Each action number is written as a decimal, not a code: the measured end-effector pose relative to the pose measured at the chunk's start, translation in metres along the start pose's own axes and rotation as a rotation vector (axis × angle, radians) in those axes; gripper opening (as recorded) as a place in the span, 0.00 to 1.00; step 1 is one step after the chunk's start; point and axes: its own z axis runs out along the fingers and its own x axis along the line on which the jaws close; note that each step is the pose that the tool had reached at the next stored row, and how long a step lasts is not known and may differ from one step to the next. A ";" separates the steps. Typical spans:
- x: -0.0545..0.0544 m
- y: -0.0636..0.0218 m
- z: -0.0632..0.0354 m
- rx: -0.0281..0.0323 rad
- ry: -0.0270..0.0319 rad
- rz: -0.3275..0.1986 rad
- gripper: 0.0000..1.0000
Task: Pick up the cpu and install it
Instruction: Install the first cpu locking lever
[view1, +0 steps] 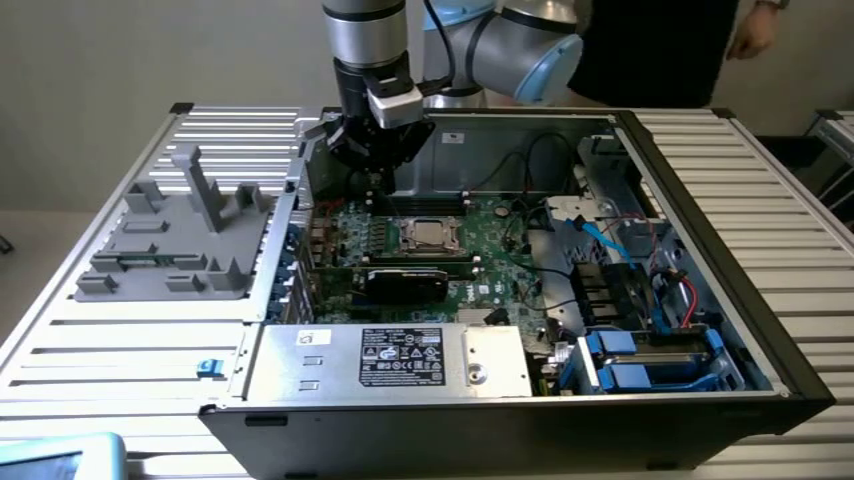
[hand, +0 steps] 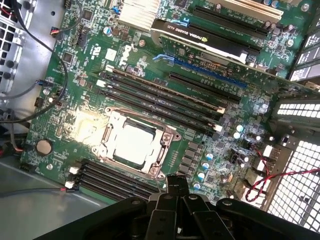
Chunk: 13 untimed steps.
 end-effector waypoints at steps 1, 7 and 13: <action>0.000 0.0000 0.0000 -0.0001 -0.0003 0.000 0.11; 0.000 -0.0001 -0.0016 0.0107 -0.0327 0.006 0.11; 0.000 -0.0001 -0.0050 0.0124 -0.0385 0.018 0.11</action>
